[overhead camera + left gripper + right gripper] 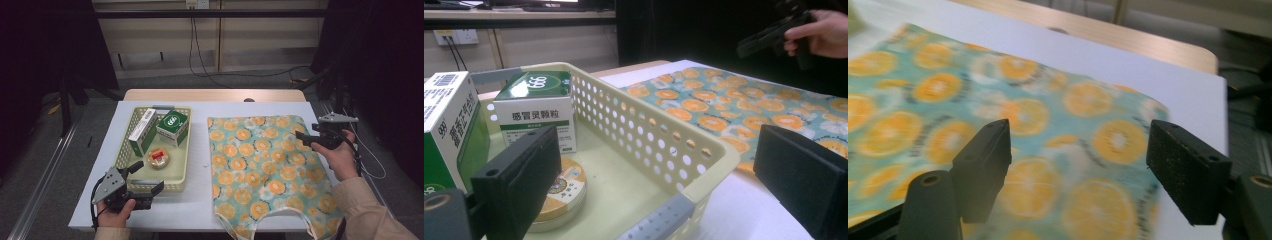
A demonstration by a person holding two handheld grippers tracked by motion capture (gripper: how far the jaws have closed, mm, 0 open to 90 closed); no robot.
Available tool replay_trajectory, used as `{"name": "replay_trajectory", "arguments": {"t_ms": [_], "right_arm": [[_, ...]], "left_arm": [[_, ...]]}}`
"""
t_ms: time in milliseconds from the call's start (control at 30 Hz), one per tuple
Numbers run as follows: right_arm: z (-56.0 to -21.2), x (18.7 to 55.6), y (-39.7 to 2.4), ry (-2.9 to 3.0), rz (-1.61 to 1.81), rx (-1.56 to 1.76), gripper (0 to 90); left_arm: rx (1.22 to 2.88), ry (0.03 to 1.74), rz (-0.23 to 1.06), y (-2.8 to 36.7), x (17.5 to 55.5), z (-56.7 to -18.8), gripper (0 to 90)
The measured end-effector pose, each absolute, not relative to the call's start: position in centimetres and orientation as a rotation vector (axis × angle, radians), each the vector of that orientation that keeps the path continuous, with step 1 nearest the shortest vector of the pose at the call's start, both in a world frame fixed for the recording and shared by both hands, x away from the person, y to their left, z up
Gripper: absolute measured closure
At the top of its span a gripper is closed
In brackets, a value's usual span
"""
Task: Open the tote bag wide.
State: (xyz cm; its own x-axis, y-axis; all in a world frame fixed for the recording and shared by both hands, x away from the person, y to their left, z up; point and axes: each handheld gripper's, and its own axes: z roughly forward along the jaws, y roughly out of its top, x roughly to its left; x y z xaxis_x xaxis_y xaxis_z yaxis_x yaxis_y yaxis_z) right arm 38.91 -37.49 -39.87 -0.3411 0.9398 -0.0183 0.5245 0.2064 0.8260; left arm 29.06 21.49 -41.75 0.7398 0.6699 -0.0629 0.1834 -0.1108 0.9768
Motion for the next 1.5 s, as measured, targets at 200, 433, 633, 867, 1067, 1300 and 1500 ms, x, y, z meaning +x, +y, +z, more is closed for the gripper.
{"name": "replay_trajectory", "arguments": {"t_ms": [200,433,633,867,1067,1300,1500], "right_arm": [[-40.1,36.0,-34.7,2.063,1.101,1.278,22.1],[-41.6,33.1,-31.9,2.178,1.155,1.199,17.8],[-42.3,31.4,-30.2,2.263,1.184,1.151,16.3],[-43.1,29.1,-27.7,2.399,1.204,1.027,17.4],[-43.8,27.8,-26.6,2.483,1.21,0.949,17.6],[-45.0,26.4,-26.0,2.574,1.185,0.888,16.5],[-45.8,25.1,-25.6,2.615,1.141,0.786,18.9]], "left_arm": [[1.663,0.697,0.467,21.4,29.0,-41.9,4.7],[1.668,0.688,0.467,21.3,29.0,-41.9,4.7],[1.669,0.689,0.467,21.2,28.9,-41.9,4.7],[1.674,0.683,0.471,21.1,28.9,-41.9,4.7],[1.667,0.688,0.472,21.1,28.8,-41.8,4.7],[1.671,0.686,0.472,21.1,28.8,-41.8,4.7],[1.67,0.688,0.473,21.1,28.8,-41.8,4.8]]}}
